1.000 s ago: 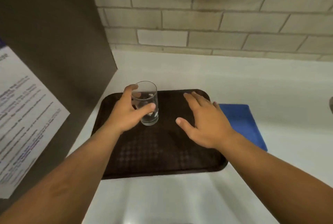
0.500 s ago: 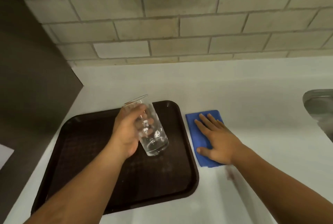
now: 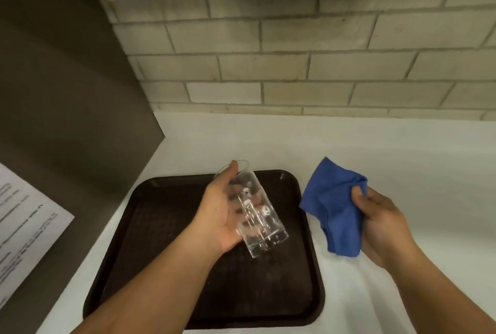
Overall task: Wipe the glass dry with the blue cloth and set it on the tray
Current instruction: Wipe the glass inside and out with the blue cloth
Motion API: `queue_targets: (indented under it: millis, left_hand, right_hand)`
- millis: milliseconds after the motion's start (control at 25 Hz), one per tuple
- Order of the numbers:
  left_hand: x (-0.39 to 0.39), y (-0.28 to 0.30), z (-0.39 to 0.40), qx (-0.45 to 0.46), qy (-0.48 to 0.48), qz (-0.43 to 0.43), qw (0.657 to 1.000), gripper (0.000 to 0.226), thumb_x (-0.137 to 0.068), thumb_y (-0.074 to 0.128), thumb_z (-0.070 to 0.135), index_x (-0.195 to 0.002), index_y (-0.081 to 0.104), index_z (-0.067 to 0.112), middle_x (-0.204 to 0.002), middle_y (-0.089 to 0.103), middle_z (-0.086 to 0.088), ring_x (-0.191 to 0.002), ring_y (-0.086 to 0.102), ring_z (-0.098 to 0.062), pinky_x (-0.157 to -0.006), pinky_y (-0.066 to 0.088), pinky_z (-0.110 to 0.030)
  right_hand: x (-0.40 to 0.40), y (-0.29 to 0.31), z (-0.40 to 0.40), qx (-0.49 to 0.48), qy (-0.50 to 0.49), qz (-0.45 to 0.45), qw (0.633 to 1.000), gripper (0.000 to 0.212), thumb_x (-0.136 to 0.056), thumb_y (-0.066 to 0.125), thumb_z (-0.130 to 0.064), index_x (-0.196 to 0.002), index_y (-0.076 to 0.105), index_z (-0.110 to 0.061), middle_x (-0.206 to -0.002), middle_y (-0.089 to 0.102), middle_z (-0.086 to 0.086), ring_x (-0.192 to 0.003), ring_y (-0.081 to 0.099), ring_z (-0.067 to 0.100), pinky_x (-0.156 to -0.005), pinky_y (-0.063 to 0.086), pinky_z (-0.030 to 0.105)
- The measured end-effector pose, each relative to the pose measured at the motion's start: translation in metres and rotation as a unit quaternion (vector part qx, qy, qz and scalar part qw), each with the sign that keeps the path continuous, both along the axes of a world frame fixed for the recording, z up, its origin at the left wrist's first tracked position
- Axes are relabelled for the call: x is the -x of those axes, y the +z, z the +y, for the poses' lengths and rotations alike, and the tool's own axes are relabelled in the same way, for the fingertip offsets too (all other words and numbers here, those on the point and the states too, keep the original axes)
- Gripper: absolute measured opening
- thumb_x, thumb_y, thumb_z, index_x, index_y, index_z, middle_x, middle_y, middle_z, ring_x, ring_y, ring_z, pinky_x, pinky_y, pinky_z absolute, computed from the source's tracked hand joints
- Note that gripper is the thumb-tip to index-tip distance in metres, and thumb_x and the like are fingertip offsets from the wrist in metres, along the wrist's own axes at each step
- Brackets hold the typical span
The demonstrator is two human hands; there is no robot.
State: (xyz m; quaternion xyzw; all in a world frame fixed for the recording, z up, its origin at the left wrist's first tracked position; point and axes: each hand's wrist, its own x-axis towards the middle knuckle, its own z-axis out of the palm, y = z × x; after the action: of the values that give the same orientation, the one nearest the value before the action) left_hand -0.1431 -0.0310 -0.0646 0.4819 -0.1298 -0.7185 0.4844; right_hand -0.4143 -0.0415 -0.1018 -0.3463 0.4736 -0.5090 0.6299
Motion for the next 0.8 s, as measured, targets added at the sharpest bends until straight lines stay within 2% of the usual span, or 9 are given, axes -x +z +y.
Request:
queue_targets:
  millis: [40,80,200,280,360,480,640,720,800]
  left_hand:
    - [0.002,0.003,0.001,-0.001,-0.009,-0.003,1.000,0.061,-0.077,0.080,0.059,-0.111,0.071,0.009,-0.090,0.074,-0.014,-0.080,0.072,-0.034,-0.081,0.058,-0.050]
    - [0.004,0.006,0.003,0.002,-0.020,-0.001,1.000,0.061,-0.079,0.077,0.060,-0.111,0.073,0.008,-0.092,0.075,-0.015,-0.079,0.074,-0.034,-0.080,0.058,-0.049]
    - [0.002,0.008,0.011,0.025,-0.053,0.008,0.998,0.058,-0.089,0.065,0.061,-0.101,0.084,0.008,-0.093,0.081,-0.014,-0.081,0.078,-0.030,-0.077,0.061,-0.041]
    - [-0.003,0.006,0.019,0.046,-0.063,-0.012,0.997,0.058,-0.089,0.064,0.062,-0.103,0.085,0.010,-0.096,0.082,-0.014,-0.087,0.079,-0.029,-0.079,0.063,-0.040]
    - [-0.007,0.006,0.025,0.069,-0.070,-0.037,0.994,0.057,-0.085,0.068,0.064,-0.106,0.085,0.014,-0.100,0.083,-0.013,-0.092,0.080,-0.030,-0.079,0.064,-0.041]
    - [-0.015,0.012,0.026,0.081,-0.054,-0.036,0.995,0.055,-0.077,0.076,0.065,-0.101,0.086,0.016,-0.096,0.084,-0.011,-0.088,0.081,-0.029,-0.075,0.065,-0.043]
    - [-0.028,0.020,0.019,0.058,-0.015,-0.036,0.998,0.055,-0.070,0.081,0.064,-0.086,0.087,0.012,-0.087,0.084,-0.012,-0.077,0.081,-0.028,-0.066,0.064,-0.037]
    - [-0.022,0.020,0.024,0.056,-0.039,-0.046,0.997,0.057,-0.074,0.080,0.063,-0.102,0.086,0.014,-0.101,0.084,-0.013,-0.091,0.081,-0.029,-0.073,0.063,-0.038]
    - [-0.017,0.019,0.029,0.051,-0.051,-0.036,0.997,0.058,-0.075,0.078,0.063,-0.108,0.084,0.016,-0.103,0.084,-0.012,-0.094,0.080,-0.030,-0.077,0.064,-0.040]
  right_hand:
    - [-0.016,0.013,0.010,0.009,0.047,-0.038,0.998,0.028,-0.088,0.061,-0.036,-0.100,0.081,-0.020,-0.110,0.079,0.013,-0.099,0.076,0.030,-0.072,0.063,0.034]
    - [-0.037,0.023,0.022,0.042,0.110,-0.002,0.993,0.029,-0.090,0.060,-0.041,-0.105,0.080,-0.026,-0.112,0.079,0.010,-0.102,0.075,0.027,-0.078,0.062,0.033]
    - [-0.099,0.034,0.053,0.222,0.257,0.271,0.901,0.049,-0.099,0.051,-0.040,-0.147,0.044,-0.040,-0.140,0.063,-0.006,-0.127,0.059,0.011,-0.106,0.046,0.031]
    - [-0.116,0.042,0.054,0.274,0.260,0.323,0.868,0.060,-0.099,0.051,-0.034,-0.154,0.027,-0.043,-0.145,0.055,-0.015,-0.132,0.052,0.004,-0.108,0.043,0.026]
    - [-0.124,0.053,0.042,0.274,0.206,0.313,0.886,0.047,-0.100,0.052,-0.031,-0.146,0.042,-0.039,-0.131,0.066,-0.012,-0.120,0.062,0.004,-0.104,0.049,0.029]
    - [-0.131,0.055,0.030,0.143,0.169,0.255,0.941,0.029,-0.105,0.046,-0.031,-0.127,0.064,-0.023,-0.112,0.077,0.000,-0.105,0.072,0.018,-0.102,0.051,0.049]
    - [-0.142,0.055,0.070,0.237,0.255,0.328,0.878,0.053,-0.098,0.050,-0.034,-0.149,0.036,-0.044,-0.136,0.063,-0.018,-0.126,0.057,0.001,-0.105,0.045,0.024]
    - [-0.154,0.058,0.061,0.286,0.196,0.351,0.870,0.056,-0.097,0.049,-0.032,-0.150,0.033,-0.040,-0.135,0.062,-0.012,-0.124,0.059,0.004,-0.102,0.049,0.027]
    - [-0.162,0.070,0.036,0.242,0.141,0.329,0.902,0.039,-0.099,0.049,-0.028,-0.138,0.048,-0.032,-0.116,0.072,-0.002,-0.106,0.070,0.011,-0.093,0.057,0.036]
